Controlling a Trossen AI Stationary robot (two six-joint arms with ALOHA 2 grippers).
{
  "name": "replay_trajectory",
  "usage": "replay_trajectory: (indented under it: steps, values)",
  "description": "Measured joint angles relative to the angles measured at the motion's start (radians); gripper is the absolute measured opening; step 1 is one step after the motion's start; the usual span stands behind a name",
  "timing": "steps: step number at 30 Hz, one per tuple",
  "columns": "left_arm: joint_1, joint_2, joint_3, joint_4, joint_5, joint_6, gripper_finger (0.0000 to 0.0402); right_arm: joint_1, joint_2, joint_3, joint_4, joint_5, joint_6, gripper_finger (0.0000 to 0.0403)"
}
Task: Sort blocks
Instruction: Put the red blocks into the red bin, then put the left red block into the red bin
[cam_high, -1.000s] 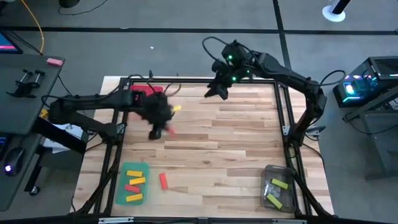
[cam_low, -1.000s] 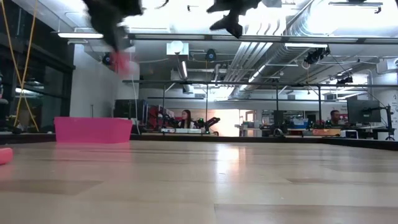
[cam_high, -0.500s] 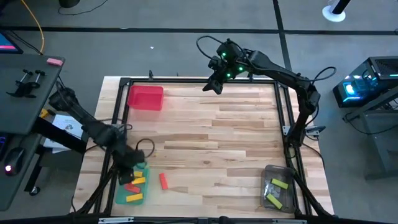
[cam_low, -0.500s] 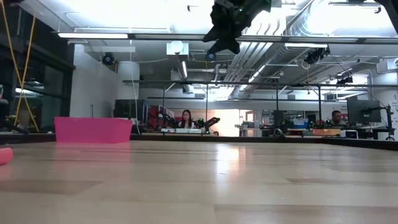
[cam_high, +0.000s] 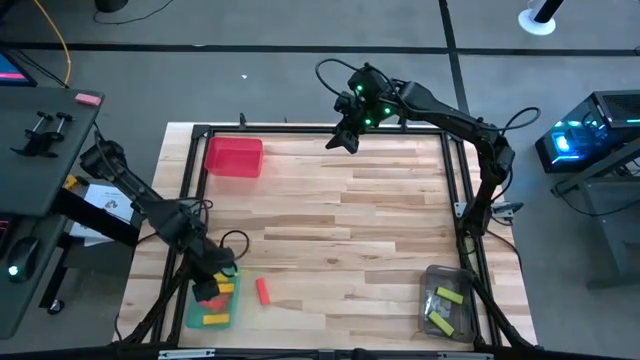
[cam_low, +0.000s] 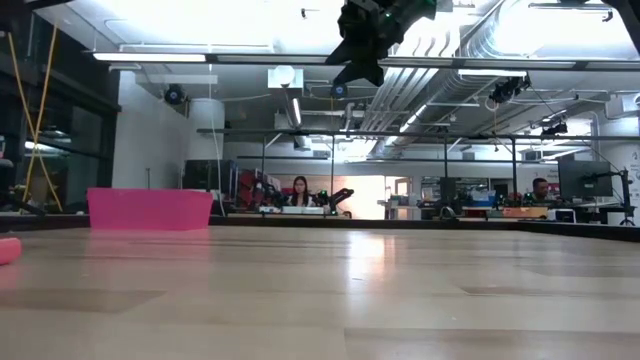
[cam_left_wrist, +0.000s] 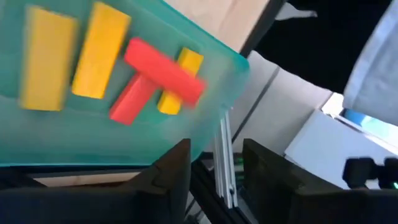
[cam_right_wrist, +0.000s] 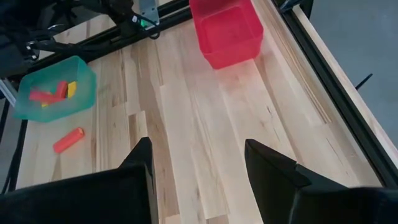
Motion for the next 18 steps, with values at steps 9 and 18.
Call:
replay_trajectory:
  steps: [9,18]
  values:
    - [0.166,-0.079,0.0,0.063,0.012,0.146,0.0158,0.0,-0.002,0.0,-0.024,-0.116,0.028,0.0141]
    - [0.422,-0.019,0.083,0.043,0.032,0.37,0.0139,0.033,-0.028,0.0,-0.122,-0.22,-0.057,0.0141]
